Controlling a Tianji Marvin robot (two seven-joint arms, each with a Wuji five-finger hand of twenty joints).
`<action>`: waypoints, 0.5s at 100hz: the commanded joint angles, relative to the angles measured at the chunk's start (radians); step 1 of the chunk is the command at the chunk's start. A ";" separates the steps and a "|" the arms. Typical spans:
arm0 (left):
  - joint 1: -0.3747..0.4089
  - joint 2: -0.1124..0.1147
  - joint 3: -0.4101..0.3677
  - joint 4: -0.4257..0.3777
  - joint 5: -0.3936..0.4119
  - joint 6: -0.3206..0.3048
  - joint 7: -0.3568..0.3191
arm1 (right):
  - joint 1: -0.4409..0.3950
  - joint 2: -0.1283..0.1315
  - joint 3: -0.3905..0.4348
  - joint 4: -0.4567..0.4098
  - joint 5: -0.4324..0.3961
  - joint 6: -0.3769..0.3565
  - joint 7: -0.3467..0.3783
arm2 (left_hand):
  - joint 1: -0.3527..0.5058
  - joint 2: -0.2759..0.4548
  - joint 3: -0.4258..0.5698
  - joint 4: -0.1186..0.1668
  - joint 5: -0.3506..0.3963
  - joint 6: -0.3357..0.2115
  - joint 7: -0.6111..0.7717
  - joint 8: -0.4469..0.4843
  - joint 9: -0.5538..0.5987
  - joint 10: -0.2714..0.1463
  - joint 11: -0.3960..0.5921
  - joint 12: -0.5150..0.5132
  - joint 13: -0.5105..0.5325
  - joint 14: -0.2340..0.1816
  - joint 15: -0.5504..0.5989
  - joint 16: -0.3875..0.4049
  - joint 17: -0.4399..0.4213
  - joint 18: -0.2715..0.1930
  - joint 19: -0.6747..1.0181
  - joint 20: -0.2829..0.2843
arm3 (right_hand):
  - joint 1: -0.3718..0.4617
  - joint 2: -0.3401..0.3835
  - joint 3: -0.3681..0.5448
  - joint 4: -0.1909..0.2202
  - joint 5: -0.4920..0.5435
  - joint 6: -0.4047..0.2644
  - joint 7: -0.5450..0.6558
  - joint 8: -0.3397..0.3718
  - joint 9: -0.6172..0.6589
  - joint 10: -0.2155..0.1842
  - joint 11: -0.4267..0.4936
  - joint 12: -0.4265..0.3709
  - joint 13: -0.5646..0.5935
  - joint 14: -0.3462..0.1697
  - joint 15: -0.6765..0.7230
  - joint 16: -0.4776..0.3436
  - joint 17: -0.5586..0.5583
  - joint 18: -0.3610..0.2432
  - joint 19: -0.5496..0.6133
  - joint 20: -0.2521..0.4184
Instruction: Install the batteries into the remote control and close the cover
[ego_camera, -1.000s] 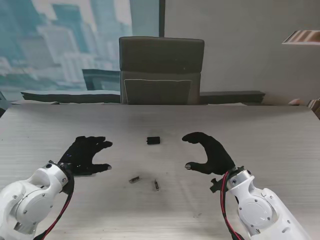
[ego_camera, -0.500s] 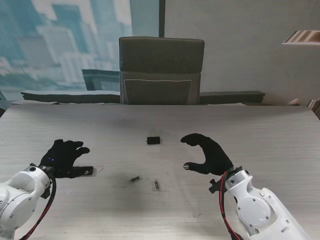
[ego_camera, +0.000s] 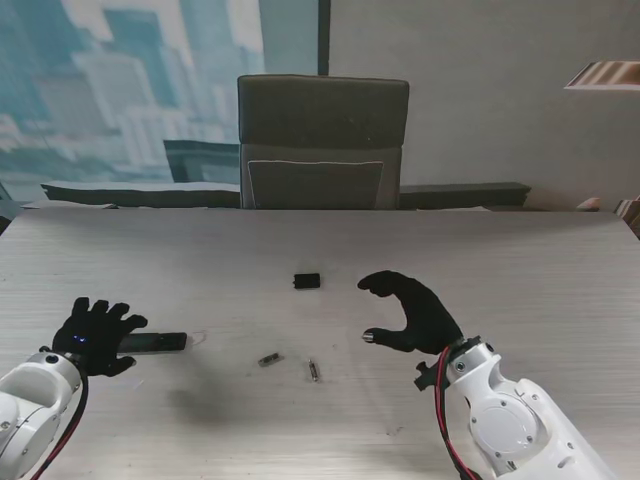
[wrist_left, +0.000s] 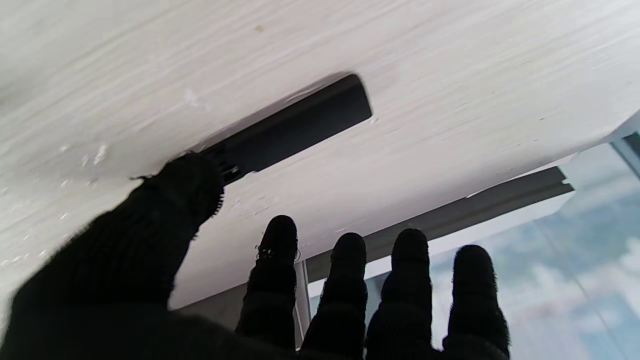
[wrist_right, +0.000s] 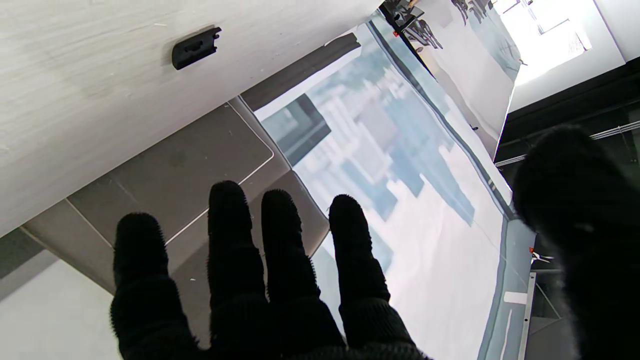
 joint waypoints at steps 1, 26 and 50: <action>0.004 0.004 0.008 0.029 0.021 0.020 -0.002 | -0.005 0.000 -0.003 -0.003 0.003 0.003 0.019 | -0.027 -0.033 0.042 0.014 -0.046 -0.033 0.026 0.011 -0.034 -0.010 0.016 0.013 -0.039 -0.020 0.014 0.005 -0.025 -0.003 0.018 -0.018 | 0.012 0.017 -0.020 0.021 0.006 -0.016 -0.015 -0.006 0.013 0.012 0.006 0.000 0.004 0.007 0.001 0.014 0.003 0.016 -0.016 0.020; -0.048 0.008 0.053 0.110 0.026 0.072 0.041 | -0.005 0.000 -0.012 -0.006 0.008 0.014 0.022 | -0.029 -0.043 0.066 0.005 -0.059 -0.051 0.051 0.001 -0.022 -0.022 0.033 0.014 -0.030 -0.020 0.027 0.008 -0.023 -0.003 0.037 -0.025 | 0.016 0.026 -0.025 0.023 0.010 -0.014 -0.016 -0.006 0.022 0.014 0.006 0.000 0.010 0.010 0.006 0.016 0.006 0.017 -0.016 0.021; -0.115 0.014 0.104 0.166 0.026 0.092 0.013 | 0.000 0.001 -0.018 0.000 0.011 0.014 0.025 | -0.020 -0.019 0.063 0.006 -0.081 -0.035 0.018 -0.036 -0.024 -0.023 0.038 0.015 -0.027 -0.020 0.033 0.009 -0.024 -0.003 0.048 -0.034 | 0.014 0.049 -0.036 0.026 0.013 -0.015 -0.015 -0.006 0.030 0.016 0.007 0.000 0.015 0.013 0.011 0.018 0.010 0.020 -0.015 0.022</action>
